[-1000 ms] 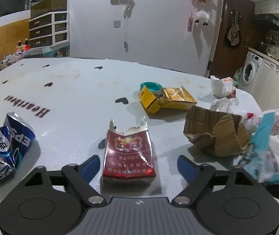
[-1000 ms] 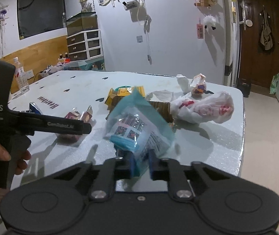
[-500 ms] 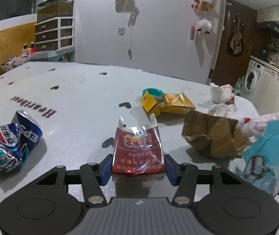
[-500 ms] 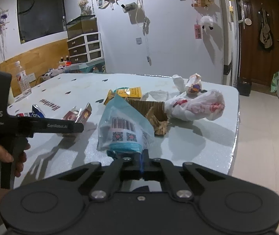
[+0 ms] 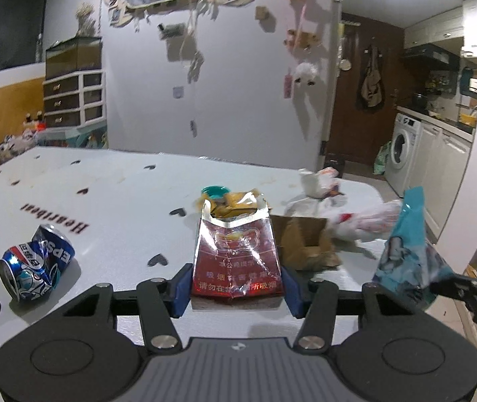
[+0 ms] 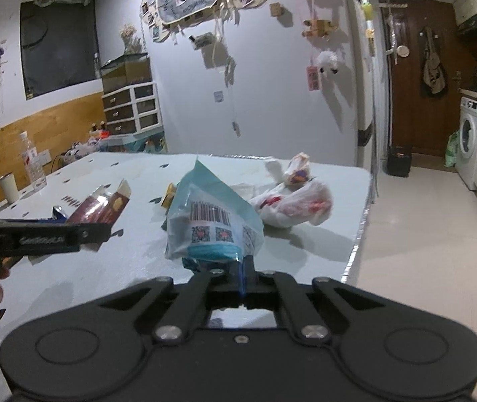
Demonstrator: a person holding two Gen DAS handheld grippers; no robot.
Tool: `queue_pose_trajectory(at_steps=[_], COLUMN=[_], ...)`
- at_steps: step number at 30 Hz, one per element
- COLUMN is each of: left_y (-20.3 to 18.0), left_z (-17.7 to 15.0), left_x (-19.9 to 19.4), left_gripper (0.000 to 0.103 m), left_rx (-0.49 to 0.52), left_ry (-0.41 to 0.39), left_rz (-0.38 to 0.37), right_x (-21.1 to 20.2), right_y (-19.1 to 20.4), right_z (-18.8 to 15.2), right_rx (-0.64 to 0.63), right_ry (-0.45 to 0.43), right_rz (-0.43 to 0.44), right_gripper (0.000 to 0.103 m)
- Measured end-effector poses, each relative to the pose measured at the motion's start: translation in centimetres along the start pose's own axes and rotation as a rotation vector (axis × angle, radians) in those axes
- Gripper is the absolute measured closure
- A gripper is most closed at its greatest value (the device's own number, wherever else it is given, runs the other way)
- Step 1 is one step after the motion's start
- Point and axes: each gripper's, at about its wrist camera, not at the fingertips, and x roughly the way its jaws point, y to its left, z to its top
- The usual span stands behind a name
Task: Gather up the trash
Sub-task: 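Carry the teal bag and red pack over the yellow trash bin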
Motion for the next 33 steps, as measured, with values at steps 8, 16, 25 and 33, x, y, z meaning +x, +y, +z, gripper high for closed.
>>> queue_pose_trajectory(at_steps=[8, 16, 25, 33], left_y=[-3.7, -7.7, -13.0, -18.0], left_z=[-0.5, -1.6, -2.6, -3.2], left_x=[-3.1, -4.9, -5.3, -4.4], left_gripper=[0.048, 0.048, 0.048, 0.048], left_rx=[0.044, 0.068, 0.107, 0.141], left_ry=[-0.037, -0.053, -0.045, -0.029], left_rz=[-0.054, -0.132, -0.209, -0.267], right_x=[-3.5, -6.9, -10.3, -12.7], right_y=[-2.7, -5.8, -9.7, -13.5], right_z=[-0.1, -0.9, -2.4, -3.4], right_rx=[0.028, 0.052, 0.097, 0.135], right_ry=[-0.04, -0.058, -0.069, -0.077], right_rz=[-0.057, -0.121, -0.197, -0.259], right_gripper=[0.103, 0.103, 0.103, 0.103])
